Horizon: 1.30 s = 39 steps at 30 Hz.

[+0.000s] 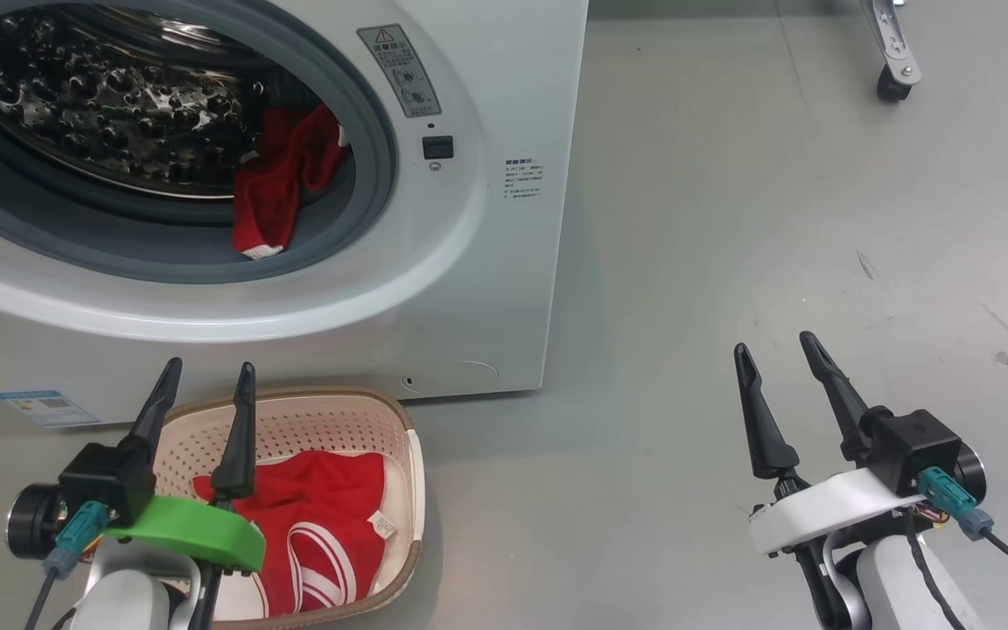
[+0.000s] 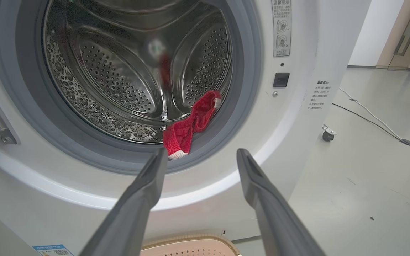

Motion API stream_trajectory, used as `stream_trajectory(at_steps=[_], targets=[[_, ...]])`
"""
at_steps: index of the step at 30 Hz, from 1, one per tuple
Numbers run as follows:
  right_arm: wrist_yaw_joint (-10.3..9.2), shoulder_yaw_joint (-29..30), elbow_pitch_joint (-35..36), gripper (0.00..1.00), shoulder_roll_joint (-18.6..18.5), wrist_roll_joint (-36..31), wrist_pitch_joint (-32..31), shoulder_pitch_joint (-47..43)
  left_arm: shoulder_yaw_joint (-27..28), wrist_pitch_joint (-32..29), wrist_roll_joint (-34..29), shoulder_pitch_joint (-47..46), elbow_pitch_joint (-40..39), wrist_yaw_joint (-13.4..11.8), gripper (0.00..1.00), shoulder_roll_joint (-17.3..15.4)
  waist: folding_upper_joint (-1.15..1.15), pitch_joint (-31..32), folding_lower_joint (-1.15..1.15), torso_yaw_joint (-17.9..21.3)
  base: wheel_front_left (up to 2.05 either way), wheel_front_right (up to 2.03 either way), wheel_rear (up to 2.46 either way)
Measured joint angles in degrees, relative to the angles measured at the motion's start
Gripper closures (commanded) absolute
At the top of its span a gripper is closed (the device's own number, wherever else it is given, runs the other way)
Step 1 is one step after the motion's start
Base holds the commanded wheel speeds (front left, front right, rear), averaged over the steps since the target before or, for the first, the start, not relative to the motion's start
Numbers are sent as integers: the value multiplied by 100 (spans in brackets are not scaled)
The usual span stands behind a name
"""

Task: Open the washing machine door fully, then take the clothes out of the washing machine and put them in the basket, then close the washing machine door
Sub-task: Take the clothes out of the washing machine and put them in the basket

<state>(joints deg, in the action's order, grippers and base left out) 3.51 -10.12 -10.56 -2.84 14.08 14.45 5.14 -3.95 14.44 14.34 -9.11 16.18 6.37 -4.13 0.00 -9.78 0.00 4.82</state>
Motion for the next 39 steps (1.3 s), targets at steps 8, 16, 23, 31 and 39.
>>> stream_trajectory(at_steps=[8, 16, 23, 31, 39], targets=[[45, 1, 34, 0, 2, -1, 0, 1, 21, 0, -26, 3, -29, 0, 0, 3, 0, -79, 0, 13, 0, 0, 0], [47, -45, 152, 0, 3, -10, 0, 3, 69, 0, -43, 5, -178, -2, 0, 2, 0, -258, 0, 58, 0, 0, 0], [55, -129, 263, 0, 4, -10, 0, 21, 132, 0, -129, -4, -244, -3, 0, -85, 0, -540, 0, 139, 0, 0, 0], [94, -256, 353, 0, 5, -9, 0, 80, 452, -194, 170, -315, -401, -25, 0, -194, 0, -960, 0, 305, 0, 0, 0], [91, -380, 545, 0, 9, 53, 0, 293, 626, -693, 140, -1054, -573, -62, 0, -600, 0, -1472, 0, 530, 0, 0, 0]])
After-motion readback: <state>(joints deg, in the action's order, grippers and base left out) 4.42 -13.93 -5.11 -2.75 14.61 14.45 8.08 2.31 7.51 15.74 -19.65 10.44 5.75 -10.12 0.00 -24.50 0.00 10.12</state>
